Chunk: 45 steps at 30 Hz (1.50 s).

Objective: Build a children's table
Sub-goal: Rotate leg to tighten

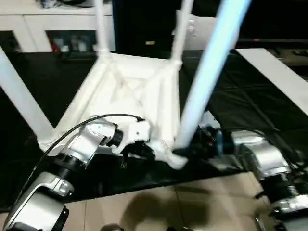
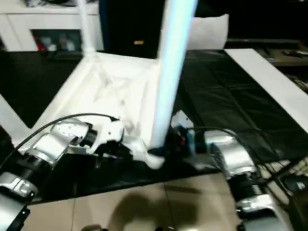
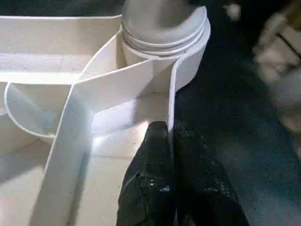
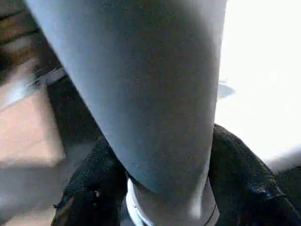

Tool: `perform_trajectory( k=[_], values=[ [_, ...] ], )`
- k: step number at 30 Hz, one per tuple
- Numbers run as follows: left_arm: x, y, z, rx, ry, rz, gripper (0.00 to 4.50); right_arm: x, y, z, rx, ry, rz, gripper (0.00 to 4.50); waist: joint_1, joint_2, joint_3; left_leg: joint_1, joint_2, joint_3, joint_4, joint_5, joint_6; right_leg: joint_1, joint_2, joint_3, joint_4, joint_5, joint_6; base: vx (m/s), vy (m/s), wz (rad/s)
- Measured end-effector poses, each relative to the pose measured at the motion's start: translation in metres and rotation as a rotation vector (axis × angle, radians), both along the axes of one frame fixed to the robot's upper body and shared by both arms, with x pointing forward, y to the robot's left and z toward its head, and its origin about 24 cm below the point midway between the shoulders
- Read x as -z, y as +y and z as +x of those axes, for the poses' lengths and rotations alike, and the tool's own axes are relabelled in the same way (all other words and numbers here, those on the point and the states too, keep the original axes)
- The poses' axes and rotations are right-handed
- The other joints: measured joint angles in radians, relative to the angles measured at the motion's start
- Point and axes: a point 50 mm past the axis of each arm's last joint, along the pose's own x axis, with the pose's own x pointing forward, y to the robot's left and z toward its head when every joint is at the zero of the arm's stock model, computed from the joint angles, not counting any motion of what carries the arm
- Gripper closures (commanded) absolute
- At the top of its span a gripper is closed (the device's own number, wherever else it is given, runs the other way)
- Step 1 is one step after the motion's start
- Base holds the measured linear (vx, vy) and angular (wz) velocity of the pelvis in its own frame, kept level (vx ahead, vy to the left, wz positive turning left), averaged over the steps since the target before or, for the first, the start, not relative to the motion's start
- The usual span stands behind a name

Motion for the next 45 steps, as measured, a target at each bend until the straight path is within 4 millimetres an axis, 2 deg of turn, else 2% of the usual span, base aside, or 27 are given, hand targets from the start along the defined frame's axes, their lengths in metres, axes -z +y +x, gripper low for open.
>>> perform_trajectory(
  k=[2, 3, 6, 8, 10, 11, 13, 16, 17, 19, 22, 27, 29, 34, 36, 38, 42, 45],
  values=[
    [0.002, -0.006, 0.003, -0.1, -0.001, -0.023, 4.5, 0.0, 0.007, 0.009, 0.125, 0.006, 0.003, 2.43, -0.029, 0.0, 0.0, -0.001, 0.001, -0.002, 0.002, 0.0, 0.0, 0.001, -0.002, -0.007, -0.004, 0.0, 0.0, 0.0, 0.0, 0.0],
    [0.004, -0.011, 0.004, -0.148, -0.003, -0.037, 4.5, 0.001, 0.008, 0.014, 0.197, 0.012, 0.001, 2.44, -0.041, 0.0, 0.0, -0.002, 0.003, -0.005, 0.003, 0.0, 0.0, 0.003, -0.003, -0.016, -0.011, 0.0, 0.001, 0.0, 0.0, 0.0],
    [0.005, -0.018, 0.005, -0.216, 0.0, -0.054, 4.5, 0.001, 0.012, 0.02, 0.301, 0.021, 0.006, 2.44, -0.059, 0.001, 0.0, -0.002, 0.01, -0.012, 0.002, 0.0, 0.0, 0.009, -0.003, -0.036, -0.03, 0.001, 0.001, 0.0, 0.0, 0.0],
    [0.006, -0.023, 0.009, -0.325, -0.019, -0.043, 4.5, 0.004, 0.028, 0.029, 0.439, 0.037, 0.024, 2.45, -0.07, 0.002, 0.0, 0.0, 0.015, -0.013, 0.004, 0.0, 0.0, 0.015, -0.004, -0.048, -0.035, 0.001, 0.001, 0.0, 0.0, 0.0],
    [0.008, -0.03, 0.012, -0.408, -0.039, -0.042, 4.5, 0.004, 0.038, 0.037, 0.54, 0.03, 0.011, 2.45, -0.081, 0.002, 0.001, 0.001, 0.018, -0.015, 0.006, 0.0, 0.0, 0.018, -0.005, -0.053, -0.037, 0.001, 0.001, 0.0, 0.0, 0.0],
    [0.008, -0.034, 0.012, -0.431, -0.044, -0.043, 4.5, 0.004, 0.039, 0.039, 0.572, 0.027, 0.003, 2.1, -0.086, 0.002, 0.001, 0.002, 0.017, -0.016, 0.006, -0.001, 0.0, 0.02, -0.005, -0.052, -0.038, 0.001, 0.001, 0.0, 0.0, 0.0],
    [0.008, -0.04, 0.013, -0.435, -0.057, -0.037, 4.5, 0.005, 0.037, 0.04, 0.592, 0.026, 0.015, 1.76, -0.087, 0.004, 0.001, 0.003, 0.016, -0.015, 0.005, -0.001, 0.0, 0.021, -0.005, -0.052, -0.038, 0.001, 0.001, 0.0, 0.0, 0.0],
    [0.007, -0.045, 0.013, -0.413, -0.067, -0.035, 4.5, 0.005, 0.035, 0.04, 0.602, 0.035, 0.039, 1.63, -0.081, 0.005, 0.002, 0.002, 0.014, -0.015, 0.001, -0.001, 0.0, 0.019, -0.007, -0.052, -0.038, 0.001, 0.001, 0.0, 0.0, 0.0],
    [0.006, -0.047, 0.012, -0.399, -0.075, -0.039, 4.5, 0.005, 0.03, 0.038, 0.595, 0.028, 0.043, 1.37, -0.075, 0.005, 0.002, 0.001, 0.012, -0.015, -0.001, -0.001, 0.0, 0.019, -0.008, -0.051, -0.037, 0.001, 0.001, 0.0, 0.0, 0.0],
    [0.005, -0.047, 0.012, -0.37, -0.084, -0.041, 4.5, 0.006, 0.022, 0.035, 0.563, 0.007, 0.049, 1.29, -0.063, 0.005, 0.002, 0.0, 0.01, -0.015, -0.002, -0.002, 0.001, 0.017, -0.009, -0.049, -0.035, 0.003, 0.001, 0.0, 0.0, 0.0],
    [0.004, -0.042, 0.011, -0.316, -0.103, -0.032, 4.5, 0.006, 0.009, 0.027, 0.471, -0.028, 0.042, 0.93, -0.05, 0.005, 0.002, -0.001, 0.005, -0.015, -0.005, -0.003, 0.002, 0.015, -0.014, -0.048, -0.027, 0.008, -0.001, 0.0, 0.0, 0.0],
    [0.001, -0.031, 0.009, -0.182, -0.123, -0.021, 4.5, 0.002, -0.018, 0.009, 0.259, -0.061, 0.013, 0.61, -0.011, 0.009, 0.001, -0.003, 0.003, -0.015, -0.01, 0.0, 0.006, 0.008, -0.015, -0.047, -0.026, 0.009, -0.002, 0.0, 0.0, 0.0],
    [0.0, -0.023, 0.007, -0.123, -0.122, -0.012, 4.5, 0.0, -0.029, 0.002, 0.181, -0.071, -0.013, 0.35, -0.003, 0.009, 0.001, -0.004, 0.003, -0.013, -0.01, 0.0, 0.006, 0.006, -0.015, -0.046, -0.025, 0.009, -0.002, 0.0, 0.0, 0.0],
    [0.0, -0.014, 0.003, -0.01, -0.124, 0.012, 4.5, -0.005, -0.036, -0.003, 0.059, -0.091, -0.032, 0.35, 0.005, 0.011, 0.001, -0.003, 0.001, -0.012, -0.009, -0.003, 0.001, 0.007, -0.017, -0.045, -0.024, 0.009, -0.002, 0.0, 0.0, 0.0],
    [0.0, -0.01, 0.0, 0.062, -0.106, 0.02, 4.5, -0.006, -0.042, -0.007, -0.015, -0.077, -0.048, 0.62, 0.016, 0.011, 0.001, -0.003, 0.002, -0.012, -0.009, -0.003, 0.001, 0.008, -0.017, -0.045, -0.024, 0.009, -0.002, 0.0, 0.0, 0.0],
    [-0.001, -0.008, -0.004, 0.137, -0.087, 0.024, 4.5, -0.009, -0.046, -0.009, -0.061, -0.068, -0.051, 0.7, 0.029, 0.011, 0.001, -0.002, 0.002, -0.012, -0.009, -0.003, 0.001, 0.008, -0.017, -0.045, -0.024, 0.009, -0.002, 0.0, 0.0, 0.0],
    [-0.002, -0.006, -0.009, 0.237, -0.074, 0.043, 4.5, -0.007, -0.039, -0.013, -0.165, -0.04, -0.045, 1.17, 0.04, 0.012, 0.0, -0.002, 0.002, -0.012, -0.009, -0.003, 0.001, 0.009, -0.018, -0.045, -0.024, 0.009, -0.002, 0.0, 0.0, 0.0],
    [-0.003, -0.009, -0.011, 0.285, -0.069, 0.048, 4.5, -0.004, -0.033, -0.017, -0.229, -0.017, -0.039, 1.32, 0.049, 0.012, 0.0, -0.001, 0.002, -0.011, -0.008, -0.003, 0.001, 0.009, -0.018, -0.045, -0.024, 0.009, -0.002, 0.0, 0.0, 0.0]
  ],
)
